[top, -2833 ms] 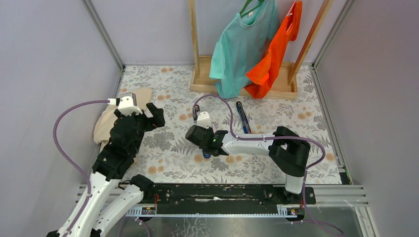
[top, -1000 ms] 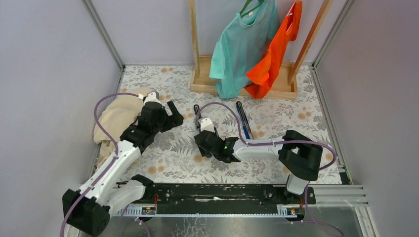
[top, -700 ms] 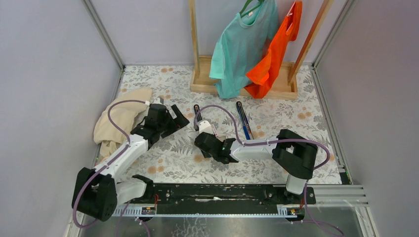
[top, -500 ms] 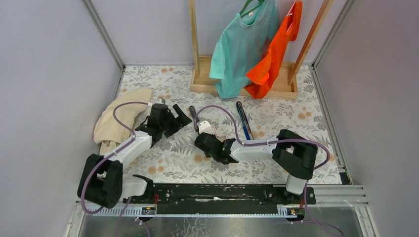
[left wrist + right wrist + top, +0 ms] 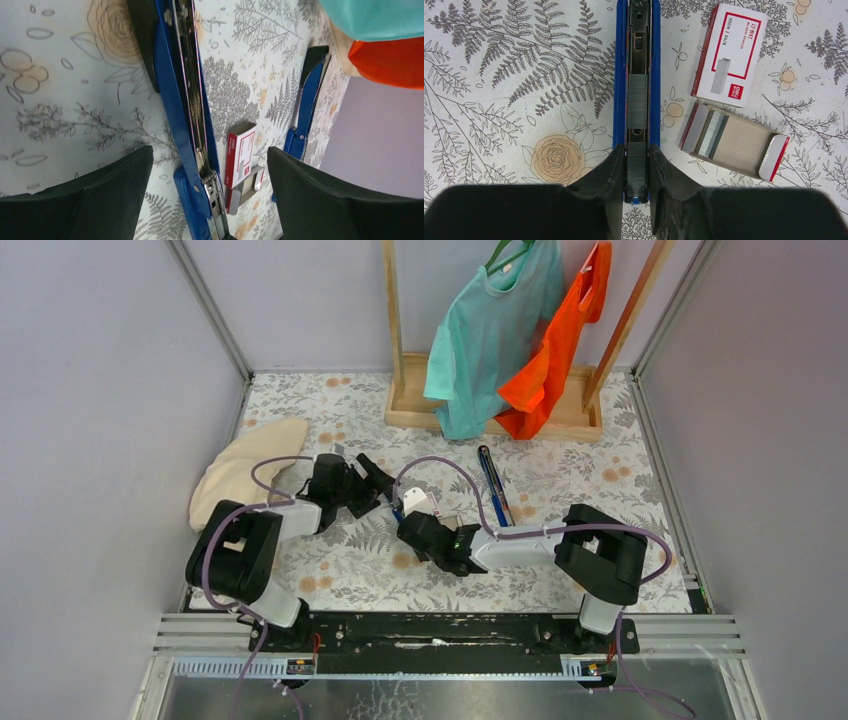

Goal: Load the staples into the stapler

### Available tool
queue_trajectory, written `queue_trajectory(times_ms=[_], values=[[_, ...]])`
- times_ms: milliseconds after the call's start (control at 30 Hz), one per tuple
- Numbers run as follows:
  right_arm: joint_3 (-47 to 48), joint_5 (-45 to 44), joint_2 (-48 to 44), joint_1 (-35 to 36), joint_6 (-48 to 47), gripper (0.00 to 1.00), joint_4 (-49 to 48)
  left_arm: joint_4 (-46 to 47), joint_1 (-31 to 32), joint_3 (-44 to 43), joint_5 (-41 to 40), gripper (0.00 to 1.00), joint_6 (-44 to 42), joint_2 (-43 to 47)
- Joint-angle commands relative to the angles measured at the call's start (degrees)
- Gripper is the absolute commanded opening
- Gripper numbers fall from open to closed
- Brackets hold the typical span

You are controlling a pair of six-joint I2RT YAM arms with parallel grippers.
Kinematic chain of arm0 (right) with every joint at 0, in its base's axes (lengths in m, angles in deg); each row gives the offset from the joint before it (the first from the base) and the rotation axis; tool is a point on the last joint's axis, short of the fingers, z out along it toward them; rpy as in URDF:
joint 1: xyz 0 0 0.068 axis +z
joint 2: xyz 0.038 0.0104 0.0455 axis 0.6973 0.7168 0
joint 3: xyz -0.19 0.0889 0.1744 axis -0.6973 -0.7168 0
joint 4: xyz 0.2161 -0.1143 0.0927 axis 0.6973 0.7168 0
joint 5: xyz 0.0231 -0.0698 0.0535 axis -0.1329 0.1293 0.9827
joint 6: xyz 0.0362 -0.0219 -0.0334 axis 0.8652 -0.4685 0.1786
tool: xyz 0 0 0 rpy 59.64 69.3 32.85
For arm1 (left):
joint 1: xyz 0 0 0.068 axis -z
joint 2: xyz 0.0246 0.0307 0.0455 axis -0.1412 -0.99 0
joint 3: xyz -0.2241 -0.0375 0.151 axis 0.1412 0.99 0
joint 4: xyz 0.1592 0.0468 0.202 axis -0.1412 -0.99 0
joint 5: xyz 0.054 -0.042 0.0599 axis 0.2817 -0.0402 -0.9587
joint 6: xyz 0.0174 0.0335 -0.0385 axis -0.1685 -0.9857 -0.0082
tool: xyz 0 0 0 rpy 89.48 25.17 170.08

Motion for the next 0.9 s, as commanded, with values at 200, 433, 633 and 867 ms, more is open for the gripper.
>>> queue_trajectory(times_ms=[200,433,633,867], values=[[-1.65,1.20,-2.11,0.28,-1.76,0.06,-1.50,24.17,-1.11,4.07,5.72,0.81,5.58,-12.33],[-2.21,2.30,-2.35,0.36,-2.45,0.05,-2.64,41.90,-1.10,6.32,7.74,0.64,6.77,-16.14],[-2.56,2.84,-1.97,0.29,-2.76,0.05,-3.94,52.03,-1.09,7.15,9.55,0.58,5.70,-13.19],[-3.49,3.30,-1.94,0.34,-3.06,0.05,-7.09,53.67,-0.59,8.21,10.14,0.58,2.24,-8.78]])
